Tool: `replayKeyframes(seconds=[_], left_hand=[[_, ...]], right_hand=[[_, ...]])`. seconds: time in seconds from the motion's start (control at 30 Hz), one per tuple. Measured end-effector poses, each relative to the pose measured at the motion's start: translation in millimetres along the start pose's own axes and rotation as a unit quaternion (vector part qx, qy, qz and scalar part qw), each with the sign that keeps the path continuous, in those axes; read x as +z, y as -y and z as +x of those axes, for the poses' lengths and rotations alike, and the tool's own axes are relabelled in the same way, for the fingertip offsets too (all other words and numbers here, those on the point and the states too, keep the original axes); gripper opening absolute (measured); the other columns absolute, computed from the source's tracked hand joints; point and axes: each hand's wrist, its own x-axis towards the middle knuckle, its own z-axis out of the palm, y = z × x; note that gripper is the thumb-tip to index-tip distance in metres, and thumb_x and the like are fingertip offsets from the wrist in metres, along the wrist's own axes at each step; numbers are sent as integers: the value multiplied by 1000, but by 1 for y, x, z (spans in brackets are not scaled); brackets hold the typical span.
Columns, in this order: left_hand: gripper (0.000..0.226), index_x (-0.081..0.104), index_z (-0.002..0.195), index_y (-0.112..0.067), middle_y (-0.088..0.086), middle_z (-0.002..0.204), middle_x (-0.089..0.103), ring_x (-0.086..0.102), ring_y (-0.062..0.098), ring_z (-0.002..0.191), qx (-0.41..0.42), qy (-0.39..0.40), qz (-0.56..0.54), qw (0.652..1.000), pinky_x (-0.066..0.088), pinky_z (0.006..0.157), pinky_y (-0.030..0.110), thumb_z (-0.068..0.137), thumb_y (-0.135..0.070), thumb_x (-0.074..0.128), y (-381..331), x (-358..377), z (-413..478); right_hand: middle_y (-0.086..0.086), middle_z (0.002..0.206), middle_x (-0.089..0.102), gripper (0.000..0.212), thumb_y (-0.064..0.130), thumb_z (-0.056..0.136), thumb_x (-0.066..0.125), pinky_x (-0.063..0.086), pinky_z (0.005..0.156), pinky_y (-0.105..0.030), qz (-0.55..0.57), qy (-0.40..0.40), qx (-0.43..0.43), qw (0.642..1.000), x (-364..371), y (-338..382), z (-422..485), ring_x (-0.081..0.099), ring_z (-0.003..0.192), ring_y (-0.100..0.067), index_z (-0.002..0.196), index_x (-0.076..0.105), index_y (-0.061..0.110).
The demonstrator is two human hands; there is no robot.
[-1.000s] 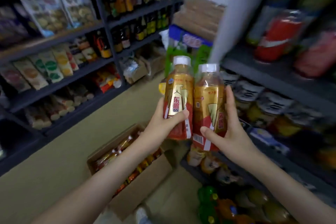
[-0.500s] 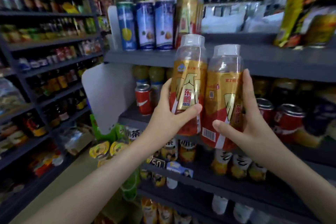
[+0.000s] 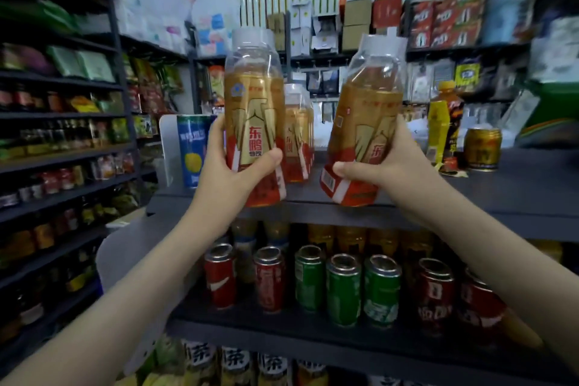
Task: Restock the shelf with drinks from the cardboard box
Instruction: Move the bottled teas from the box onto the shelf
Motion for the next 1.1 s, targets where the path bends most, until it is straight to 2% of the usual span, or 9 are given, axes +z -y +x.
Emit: replayKeyframes(seconds=[0.13,0.3,0.4,0.47,0.67,0.87,0.93,1.0,1.1], left_hand=[[92,36,139,-30,-4,125,61,59,15,115,18,-20,7,1000,47,99,49,62,-54,78,9,-26,24],[81,41,132,-35,-5,121,63,61,12,112,2,-36,-16,999,47,99,47,61,-48,76,24,-45,31],[83,41,134,-25,-1,121,62,61,14,112,0,-39,-14,999,48,99,47,63,-46,77,31,-49,32],[85,41,135,-21,-3,119,63,62,11,109,-4,-45,-14,999,49,98,46,63,-44,80,37,-49,31],[86,39,135,-34,-13,117,63,61,5,109,-23,-35,-20,999,49,98,45,59,-50,78,46,-35,26],[83,37,137,-31,-11,119,62,61,3,108,-16,-13,-45,999,50,97,41,66,-37,80,37,-12,24],[80,39,133,-37,-13,121,62,60,3,109,-3,3,-35,999,49,98,39,66,-40,82,32,-1,22],[85,36,137,-38,-16,125,58,57,1,114,23,15,5,1000,47,100,37,66,-45,83,26,13,20],[79,32,130,-55,-28,115,59,56,-9,107,68,44,42,996,47,92,17,71,-38,81,15,46,12]], right_hand=[[0,113,61,79,11,62,88,52,93,-40,24,-6,44,999,37,-20,40,63,102,-12,120,36,20],[-5,113,57,84,21,54,92,52,93,-46,-21,-22,64,997,71,-43,67,60,104,-19,115,35,18],[-7,121,50,98,39,45,90,50,95,-47,-88,-37,68,993,84,-50,78,54,111,-23,121,33,17],[-8,129,41,104,42,53,89,46,101,-48,-150,-23,69,986,89,-52,84,46,121,-25,132,27,13],[-14,143,33,119,53,62,81,38,107,-51,-212,18,73,974,96,-53,93,34,134,-30,146,8,9],[-14,151,22,107,61,76,67,27,114,-48,-224,-1,98,970,84,-43,82,21,141,-32,151,7,13],[-9,145,32,95,57,78,65,39,105,-39,-116,-32,54,991,64,-30,71,34,135,-25,148,17,15],[-4,132,46,81,55,78,63,47,95,-30,10,45,31,998,45,-12,56,51,120,-15,142,27,21],[-1,123,62,64,34,78,69,53,92,-33,58,195,44,978,26,-2,41,62,111,-15,134,41,20]])
